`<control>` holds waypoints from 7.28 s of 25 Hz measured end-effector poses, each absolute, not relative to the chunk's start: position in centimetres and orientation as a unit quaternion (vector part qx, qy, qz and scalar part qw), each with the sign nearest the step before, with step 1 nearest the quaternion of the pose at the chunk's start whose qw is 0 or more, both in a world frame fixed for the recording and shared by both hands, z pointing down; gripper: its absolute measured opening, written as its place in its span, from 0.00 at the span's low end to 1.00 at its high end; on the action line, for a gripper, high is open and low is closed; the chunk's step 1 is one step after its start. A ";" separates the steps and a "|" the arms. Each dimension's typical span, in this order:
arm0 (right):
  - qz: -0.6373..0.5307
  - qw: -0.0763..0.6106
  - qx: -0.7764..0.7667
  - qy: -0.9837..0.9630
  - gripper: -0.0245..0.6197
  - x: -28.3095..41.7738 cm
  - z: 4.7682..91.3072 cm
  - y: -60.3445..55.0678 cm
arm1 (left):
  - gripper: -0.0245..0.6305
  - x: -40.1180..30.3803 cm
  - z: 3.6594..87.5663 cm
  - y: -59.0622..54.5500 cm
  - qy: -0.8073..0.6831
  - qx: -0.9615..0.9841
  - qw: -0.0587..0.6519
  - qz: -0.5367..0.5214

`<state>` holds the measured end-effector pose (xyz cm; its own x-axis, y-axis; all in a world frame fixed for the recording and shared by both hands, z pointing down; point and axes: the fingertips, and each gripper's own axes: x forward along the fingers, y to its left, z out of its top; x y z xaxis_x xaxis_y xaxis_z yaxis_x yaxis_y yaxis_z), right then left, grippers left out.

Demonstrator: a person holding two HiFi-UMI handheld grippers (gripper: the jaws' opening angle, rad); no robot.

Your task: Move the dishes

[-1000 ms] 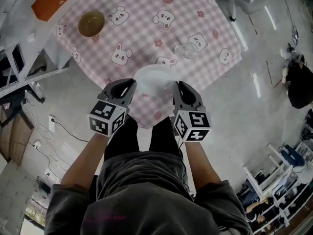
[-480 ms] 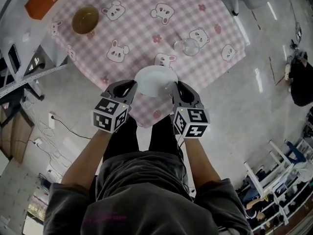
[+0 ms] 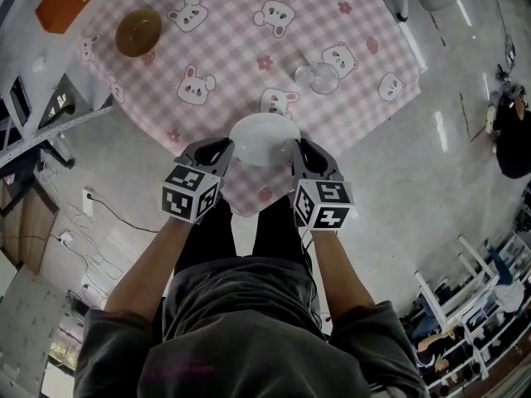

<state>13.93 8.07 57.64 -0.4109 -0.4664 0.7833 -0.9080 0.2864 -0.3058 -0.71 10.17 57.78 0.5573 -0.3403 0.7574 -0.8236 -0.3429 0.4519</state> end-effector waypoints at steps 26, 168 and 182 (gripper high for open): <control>0.392 0.299 0.452 -0.743 0.10 14.2 60.2 6.0 | 0.08 -0.3 60.2 8.9 -0.383 0.753 0.449 0.291; 0.313 0.284 0.395 -0.816 0.10 -8.8 48.1 -6.1 | 0.07 -28.9 57.7 -14.0 -0.488 0.755 0.368 0.236; 0.304 0.258 0.404 -0.823 0.10 -6.1 45.5 -4.9 | 0.05 -27.3 52.1 -12.4 -0.498 0.772 0.334 0.212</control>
